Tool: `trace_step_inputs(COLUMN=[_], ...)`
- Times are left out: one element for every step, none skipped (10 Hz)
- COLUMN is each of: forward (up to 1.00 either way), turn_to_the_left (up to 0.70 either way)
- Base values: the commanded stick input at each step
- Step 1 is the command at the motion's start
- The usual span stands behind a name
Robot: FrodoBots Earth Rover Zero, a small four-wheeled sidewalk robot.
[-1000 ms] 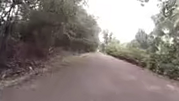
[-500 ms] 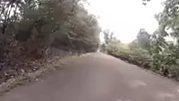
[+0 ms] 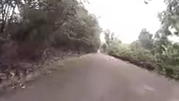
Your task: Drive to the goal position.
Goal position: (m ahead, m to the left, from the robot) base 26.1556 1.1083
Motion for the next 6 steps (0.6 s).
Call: trace_step_inputs(forward=[0.70, 0.70, 0.70, 0.70, 0.70, 0.70], turn_to_the_left=[-0.01, -0.01, -0.01, -0.01, -0.01, -0.01])
